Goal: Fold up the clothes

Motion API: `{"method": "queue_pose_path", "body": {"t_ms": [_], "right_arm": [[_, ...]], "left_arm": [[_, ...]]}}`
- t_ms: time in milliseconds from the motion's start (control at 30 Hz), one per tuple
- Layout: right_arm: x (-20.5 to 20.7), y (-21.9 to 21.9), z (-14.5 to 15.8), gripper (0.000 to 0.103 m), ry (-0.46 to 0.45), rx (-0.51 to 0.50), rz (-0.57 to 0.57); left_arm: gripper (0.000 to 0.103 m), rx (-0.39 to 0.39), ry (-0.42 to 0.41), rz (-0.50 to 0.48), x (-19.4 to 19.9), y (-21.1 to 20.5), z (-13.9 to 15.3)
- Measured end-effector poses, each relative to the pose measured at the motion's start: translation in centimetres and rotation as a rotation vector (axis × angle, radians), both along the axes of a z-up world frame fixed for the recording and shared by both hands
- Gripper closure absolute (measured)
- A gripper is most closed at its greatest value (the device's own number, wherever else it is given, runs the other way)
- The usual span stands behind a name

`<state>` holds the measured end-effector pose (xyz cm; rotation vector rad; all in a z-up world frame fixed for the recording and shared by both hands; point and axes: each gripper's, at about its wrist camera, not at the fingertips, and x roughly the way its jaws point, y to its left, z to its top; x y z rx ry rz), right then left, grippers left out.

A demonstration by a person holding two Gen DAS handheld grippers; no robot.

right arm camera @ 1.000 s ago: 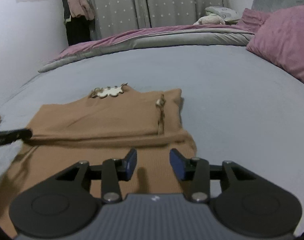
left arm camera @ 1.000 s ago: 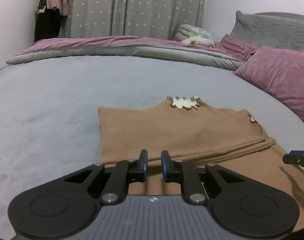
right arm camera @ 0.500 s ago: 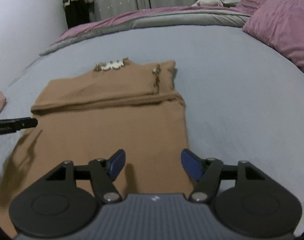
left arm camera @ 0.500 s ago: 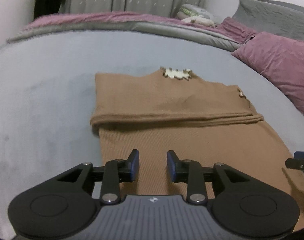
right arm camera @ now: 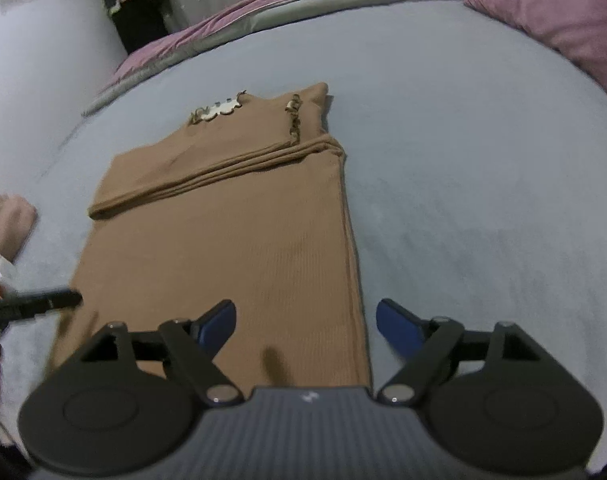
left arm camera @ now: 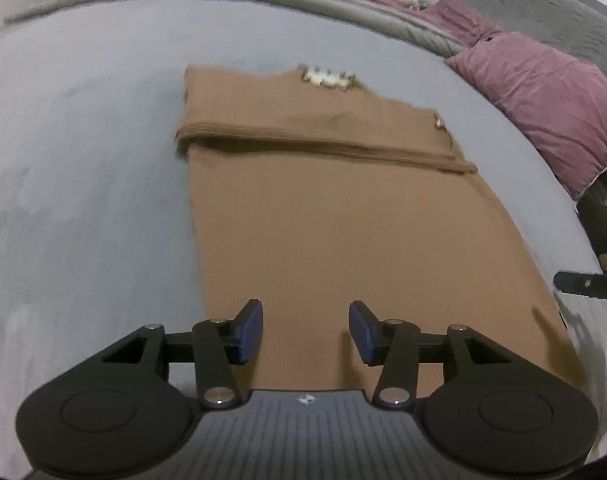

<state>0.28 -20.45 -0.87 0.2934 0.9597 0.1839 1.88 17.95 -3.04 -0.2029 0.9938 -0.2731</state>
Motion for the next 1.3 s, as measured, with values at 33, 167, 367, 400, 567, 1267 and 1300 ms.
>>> {"method": "queue_pose_path", "body": {"t_ms": [33, 167, 367, 400, 567, 1267, 1300], "right_arm": [[-0.4, -0.5, 0.1, 0.022, 0.011, 0.026, -0.010], [-1.9, -2.8, 0.2, 0.021, 0.062, 0.138, -0.058], [-4.6, -5.6, -1.4, 0.019, 0.145, 0.262, -0.105], [-4.9, -6.1, -1.9, 0.019, 0.165, 0.285, -0.111], [-6.3, -7.5, -3.6, 0.020, 0.196, 0.394, -0.106], [-7.9, -8.3, -5.7, 0.040, 0.238, 0.534, 0.031], [-7.8, -8.1, -5.8, 0.041, 0.238, 0.533, 0.038]], "left_arm": [[0.055, -0.009, 0.022, 0.006, -0.5, 0.4, -0.2], [0.055, -0.079, 0.050, 0.025, -3.1, 1.8, -0.6], [0.053, -0.234, 0.075, 0.060, -6.2, 4.8, -1.4], [0.053, -0.263, 0.081, 0.068, -6.6, 5.4, -1.7], [0.053, -0.386, 0.163, 0.142, -7.2, 8.1, -2.9], [0.056, -0.590, 0.371, 0.013, -6.6, 7.7, -5.8], [0.056, -0.594, 0.376, 0.012, -6.6, 7.6, -5.8]]}}
